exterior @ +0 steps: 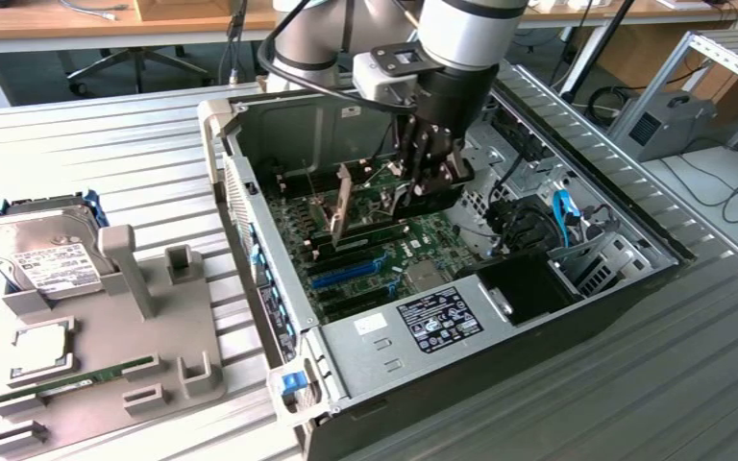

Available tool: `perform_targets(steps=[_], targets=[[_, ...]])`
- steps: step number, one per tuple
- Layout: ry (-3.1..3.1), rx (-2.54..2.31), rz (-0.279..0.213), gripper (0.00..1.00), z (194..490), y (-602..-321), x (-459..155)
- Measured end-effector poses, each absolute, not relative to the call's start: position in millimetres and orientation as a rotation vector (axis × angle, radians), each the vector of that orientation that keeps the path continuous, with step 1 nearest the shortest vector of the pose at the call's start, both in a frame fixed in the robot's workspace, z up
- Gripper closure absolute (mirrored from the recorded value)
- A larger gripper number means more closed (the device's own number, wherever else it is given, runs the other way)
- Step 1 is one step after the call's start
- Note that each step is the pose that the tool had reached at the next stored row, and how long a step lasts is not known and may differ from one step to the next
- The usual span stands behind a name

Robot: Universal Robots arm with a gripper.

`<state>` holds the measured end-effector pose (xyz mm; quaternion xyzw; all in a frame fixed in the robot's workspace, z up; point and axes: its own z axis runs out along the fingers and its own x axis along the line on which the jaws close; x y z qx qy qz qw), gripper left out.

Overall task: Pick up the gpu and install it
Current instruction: 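Insert the gpu into the slot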

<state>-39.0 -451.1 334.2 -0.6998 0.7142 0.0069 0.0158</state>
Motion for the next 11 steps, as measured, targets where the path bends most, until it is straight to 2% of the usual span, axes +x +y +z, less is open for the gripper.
perform_targets(steps=[11], targets=[[2.221, -2.176, 0.022, 0.74, 331.8, -451.6, -39.2]])
